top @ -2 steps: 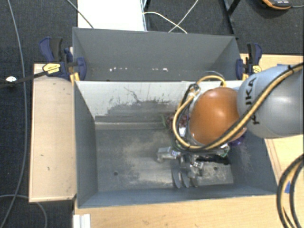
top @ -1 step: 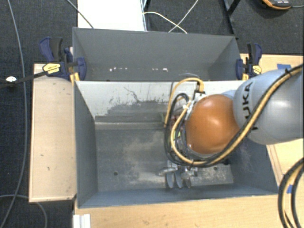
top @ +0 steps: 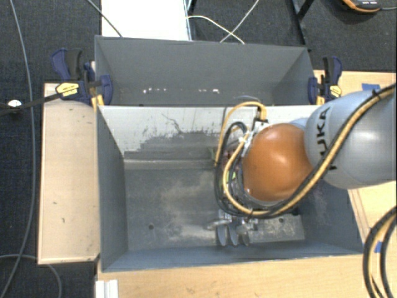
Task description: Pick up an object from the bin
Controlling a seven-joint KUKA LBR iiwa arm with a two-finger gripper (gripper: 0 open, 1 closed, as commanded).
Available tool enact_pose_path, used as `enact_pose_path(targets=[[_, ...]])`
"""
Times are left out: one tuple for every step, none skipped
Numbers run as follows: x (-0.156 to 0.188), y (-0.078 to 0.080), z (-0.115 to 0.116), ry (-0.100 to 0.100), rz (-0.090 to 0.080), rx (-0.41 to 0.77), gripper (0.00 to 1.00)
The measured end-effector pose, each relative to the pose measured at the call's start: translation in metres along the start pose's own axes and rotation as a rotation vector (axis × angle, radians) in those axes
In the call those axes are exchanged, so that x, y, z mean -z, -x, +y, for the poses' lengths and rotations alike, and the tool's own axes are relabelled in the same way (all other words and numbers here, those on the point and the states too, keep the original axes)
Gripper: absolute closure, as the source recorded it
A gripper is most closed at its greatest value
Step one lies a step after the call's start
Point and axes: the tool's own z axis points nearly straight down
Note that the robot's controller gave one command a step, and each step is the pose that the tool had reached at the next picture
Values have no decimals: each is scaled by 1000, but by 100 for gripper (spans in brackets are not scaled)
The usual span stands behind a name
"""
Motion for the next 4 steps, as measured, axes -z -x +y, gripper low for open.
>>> enact_pose_path(targets=[[7, 0, 1, 1, -2, -4, 100], [31, 1, 1, 2, -2, -6, 100], [68, 1, 1, 4, -3, -8, 100], [96, 2, 0, 1, -4, -9, 100]])
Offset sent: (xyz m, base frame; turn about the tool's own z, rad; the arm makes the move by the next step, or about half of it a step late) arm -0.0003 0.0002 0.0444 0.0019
